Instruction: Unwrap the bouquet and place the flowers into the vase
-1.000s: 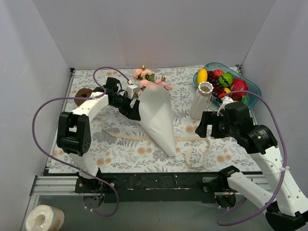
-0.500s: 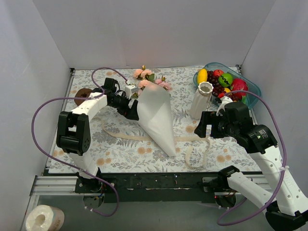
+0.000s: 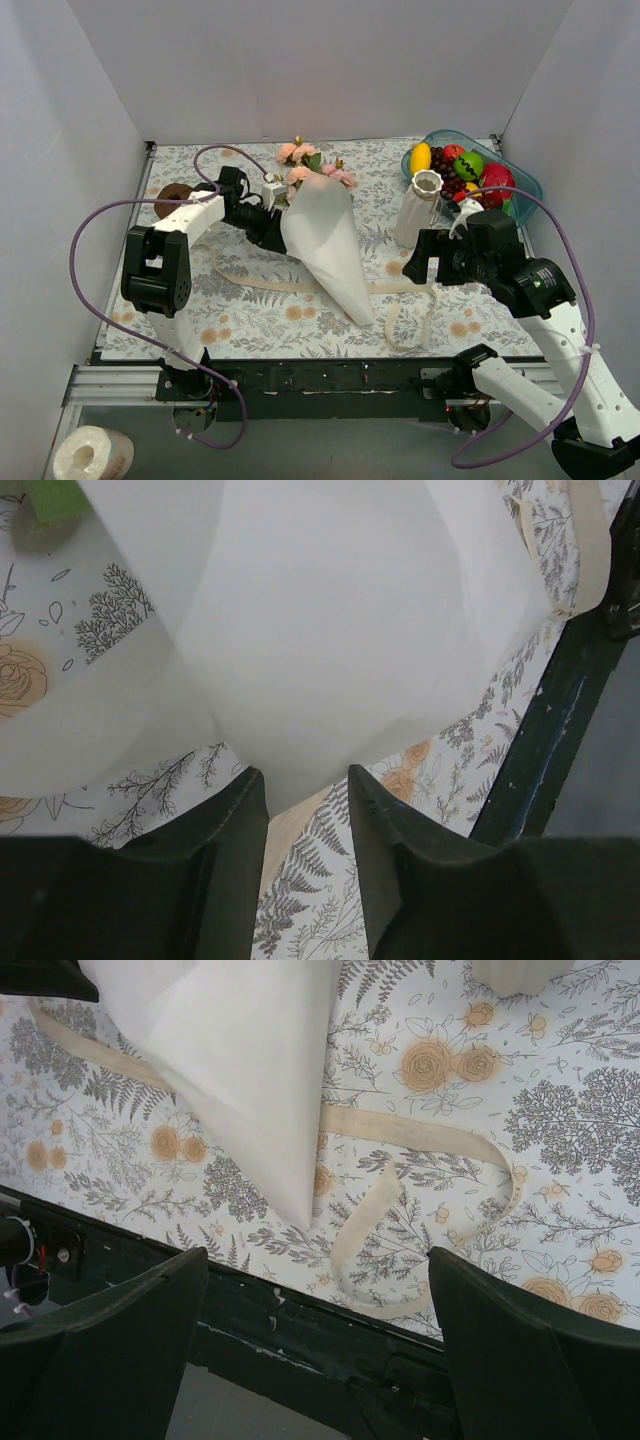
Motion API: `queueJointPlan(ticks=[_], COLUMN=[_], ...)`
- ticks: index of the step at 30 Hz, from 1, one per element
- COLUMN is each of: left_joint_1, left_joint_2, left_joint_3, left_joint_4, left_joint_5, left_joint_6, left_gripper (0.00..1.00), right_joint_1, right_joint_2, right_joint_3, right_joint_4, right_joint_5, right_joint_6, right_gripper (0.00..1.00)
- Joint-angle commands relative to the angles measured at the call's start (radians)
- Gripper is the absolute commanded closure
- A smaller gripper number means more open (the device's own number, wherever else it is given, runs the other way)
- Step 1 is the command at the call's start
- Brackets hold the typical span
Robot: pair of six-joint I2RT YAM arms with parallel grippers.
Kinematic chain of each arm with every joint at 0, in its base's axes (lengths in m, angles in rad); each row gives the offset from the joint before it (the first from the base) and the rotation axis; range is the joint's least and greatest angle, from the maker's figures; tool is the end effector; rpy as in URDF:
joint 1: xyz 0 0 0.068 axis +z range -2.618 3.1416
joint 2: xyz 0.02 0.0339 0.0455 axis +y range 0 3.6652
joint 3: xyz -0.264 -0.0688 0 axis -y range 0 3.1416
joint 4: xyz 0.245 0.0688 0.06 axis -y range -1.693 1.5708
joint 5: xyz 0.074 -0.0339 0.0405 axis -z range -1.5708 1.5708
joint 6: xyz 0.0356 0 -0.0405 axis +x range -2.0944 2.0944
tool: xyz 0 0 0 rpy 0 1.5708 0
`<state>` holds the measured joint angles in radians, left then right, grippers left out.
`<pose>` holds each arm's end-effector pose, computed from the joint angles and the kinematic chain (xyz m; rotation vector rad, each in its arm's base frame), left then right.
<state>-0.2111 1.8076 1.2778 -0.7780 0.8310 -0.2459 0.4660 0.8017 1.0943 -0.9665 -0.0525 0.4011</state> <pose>0.3359 -0.0989 0.2035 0.1148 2.8053 -1.2884 0.1236 0.0642 0.3629 -0.1035 2.2945 0.5189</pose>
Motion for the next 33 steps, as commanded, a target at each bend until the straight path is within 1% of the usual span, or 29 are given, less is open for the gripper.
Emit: queueJointPlan(ticks=[1,2,3,11,13,15,16,19,24,27,29,30,31,32,33], left_joint_1=[0.004,0.004,0.004,0.004,0.004,0.006,0.007,0.013,0.013,0.013,0.013,0.015,0.015,0.021,0.029], left_joint_2=[-0.03,-0.031,-0.031,-0.01,-0.011,-0.013,-0.014,-0.027,-0.033,-0.042,-0.051,-0.063,-0.065,-0.064,-0.06], left_joint_3=[0.086,0.094,0.101,0.175,0.21,0.29,0.317,0.416,0.555,0.613,0.603,0.585,0.521,0.49,0.45], left_joint_4=[-0.056,-0.058,-0.06,-0.096,-0.128,-0.165,-0.196,-0.227,-0.28,-0.302,-0.296,-0.279,-0.277,-0.279,-0.286], left_joint_5=[0.083,0.085,0.085,0.1,0.096,0.088,0.089,0.108,0.14,0.154,0.128,0.116,0.094,0.088,0.088], left_joint_6=[0.03,0.031,0.031,0.028,0.031,0.037,0.037,0.022,-0.004,-0.019,-0.023,-0.023,0.0,0.016,0.029], left_gripper=[0.7,0.79,0.8,0.82,0.87,0.9,0.98,1.0,1.0,1.0,1.0,0.95,0.89,0.63,0.52], right_joint_1=[-0.001,-0.001,-0.003,-0.003,-0.001,-0.001,-0.001,-0.001,-0.001,-0.001,-0.001,-0.001,-0.001,-0.001,-0.003], right_joint_2=[0.007,0.007,0.007,-0.012,-0.013,-0.012,-0.01,-0.009,-0.007,-0.01,-0.012,-0.013,-0.016,-0.021,-0.024], right_joint_3=[0.004,0.004,0.003,-0.008,-0.008,-0.008,-0.007,-0.005,0.006,0.015,0.019,0.019,0.019,0.018,0.015], right_joint_4=[0.049,0.051,0.051,0.048,0.046,0.049,0.052,0.063,0.068,0.06,0.052,0.052,0.051,0.049,0.049], right_joint_5=[-0.013,-0.012,-0.015,-0.018,-0.021,-0.023,-0.027,-0.036,-0.044,-0.041,-0.04,-0.04,-0.04,-0.04,-0.038], right_joint_6=[0.012,0.013,0.013,0.019,0.019,0.019,0.019,0.021,0.024,0.018,0.016,0.016,0.016,0.016,0.016], right_gripper=[0.02,0.02,0.02,0.02,0.02,0.02,0.02,0.02,0.02,0.02,0.02,0.02,0.02,0.02,0.02])
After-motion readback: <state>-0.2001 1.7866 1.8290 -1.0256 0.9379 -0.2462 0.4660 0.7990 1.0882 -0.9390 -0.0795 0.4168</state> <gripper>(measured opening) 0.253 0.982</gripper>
